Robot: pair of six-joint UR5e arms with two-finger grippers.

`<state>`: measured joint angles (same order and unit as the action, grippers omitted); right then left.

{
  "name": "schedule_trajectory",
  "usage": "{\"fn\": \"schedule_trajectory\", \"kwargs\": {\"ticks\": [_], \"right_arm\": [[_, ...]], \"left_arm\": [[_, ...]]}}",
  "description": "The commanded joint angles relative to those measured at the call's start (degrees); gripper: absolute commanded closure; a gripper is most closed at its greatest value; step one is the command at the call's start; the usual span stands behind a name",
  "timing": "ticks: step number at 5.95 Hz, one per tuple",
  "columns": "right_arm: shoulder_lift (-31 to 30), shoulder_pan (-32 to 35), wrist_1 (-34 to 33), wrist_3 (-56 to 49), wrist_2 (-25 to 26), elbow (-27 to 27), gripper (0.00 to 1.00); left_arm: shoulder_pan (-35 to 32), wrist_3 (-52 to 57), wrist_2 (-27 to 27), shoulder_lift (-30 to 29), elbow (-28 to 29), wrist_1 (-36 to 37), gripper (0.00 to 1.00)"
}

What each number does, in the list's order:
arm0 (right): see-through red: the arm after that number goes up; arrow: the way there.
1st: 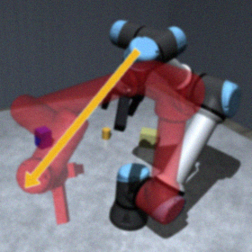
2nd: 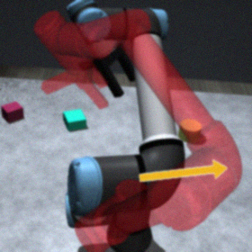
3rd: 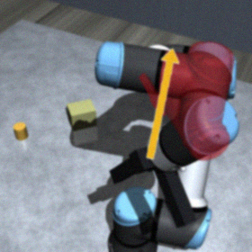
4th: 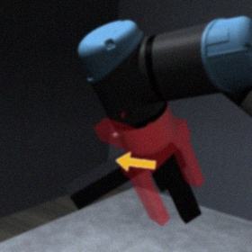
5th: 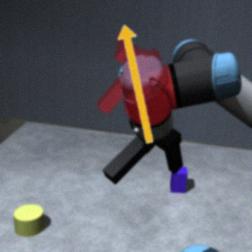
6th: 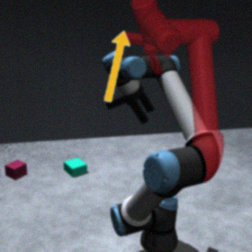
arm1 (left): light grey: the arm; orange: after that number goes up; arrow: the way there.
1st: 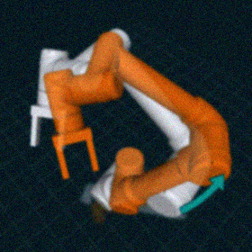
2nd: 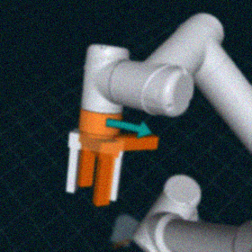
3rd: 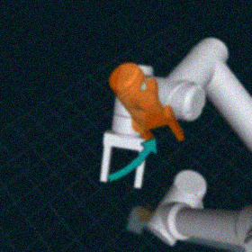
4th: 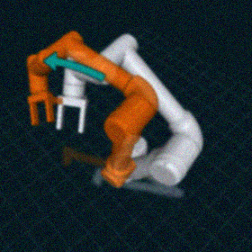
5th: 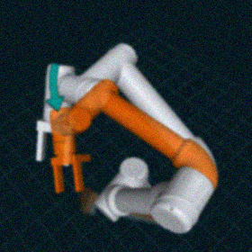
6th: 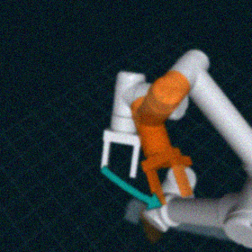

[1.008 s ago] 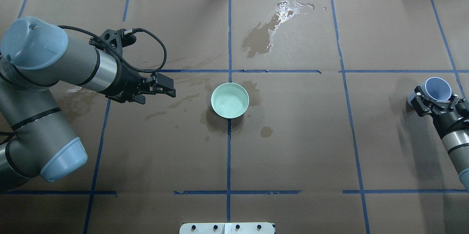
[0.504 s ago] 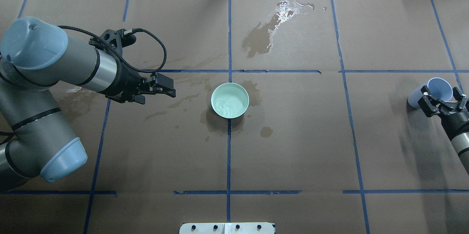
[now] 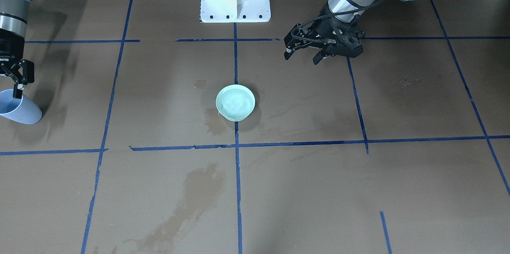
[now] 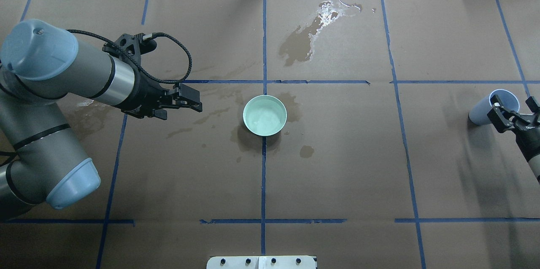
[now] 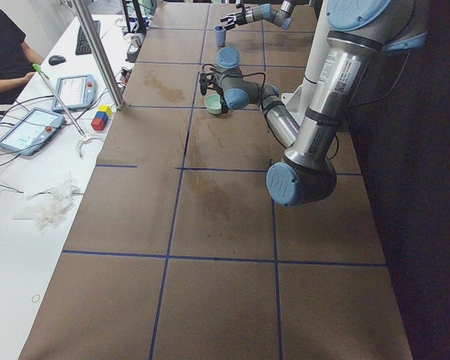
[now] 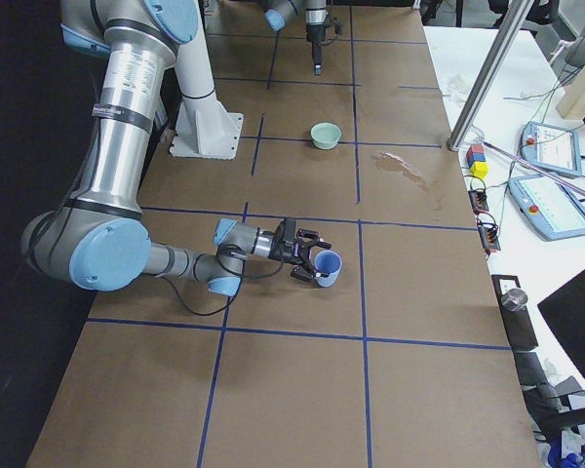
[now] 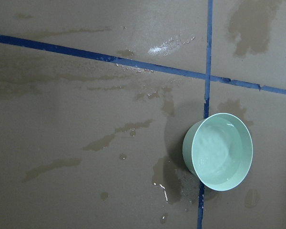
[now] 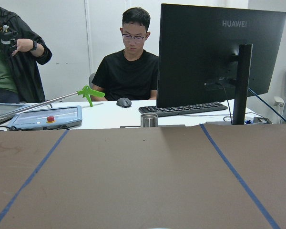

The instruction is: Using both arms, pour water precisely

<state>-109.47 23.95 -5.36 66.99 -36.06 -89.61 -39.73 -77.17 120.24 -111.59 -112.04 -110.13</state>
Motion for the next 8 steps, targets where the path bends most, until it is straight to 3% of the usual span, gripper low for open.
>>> {"fn": "schedule_trajectory", "kwargs": {"ticks": [1,3,5,6,7,8], "right_arm": [[-1.27,0.56,-0.26,-1.15,-0.68,-2.31,0.0],[-0.57,8.61,-0.26,-7.98,-10.91,-3.81,0.0],[1.7,14.24,-0.44,-8.89,-17.69,-4.43,0.0],[2.76,20.37,-1.13,-10.02,-26.08,-4.52,0.0],[2.77,30.09,-1.58,-18.39,-40.79,-4.61,0.0],[2.77,37.93,-3.41,-21.69,-52.16,-4.61,0.0]], "left_arm": [[0.52,-0.09,0.0,-0.03,0.59,0.0,0.0],[1.92,-0.44,-0.44,-1.86,3.56,0.09,0.0],[7.79,-4.02,-8.57,-7.64,9.17,0.17,0.0],[8.08,-4.04,-8.79,-10.2,12.51,0.18,0.0],[8.09,-4.04,-9.05,-13.19,15.33,1.65,0.0],[8.35,-4.04,-9.23,-14.7,15.8,4.02,0.0]]}}
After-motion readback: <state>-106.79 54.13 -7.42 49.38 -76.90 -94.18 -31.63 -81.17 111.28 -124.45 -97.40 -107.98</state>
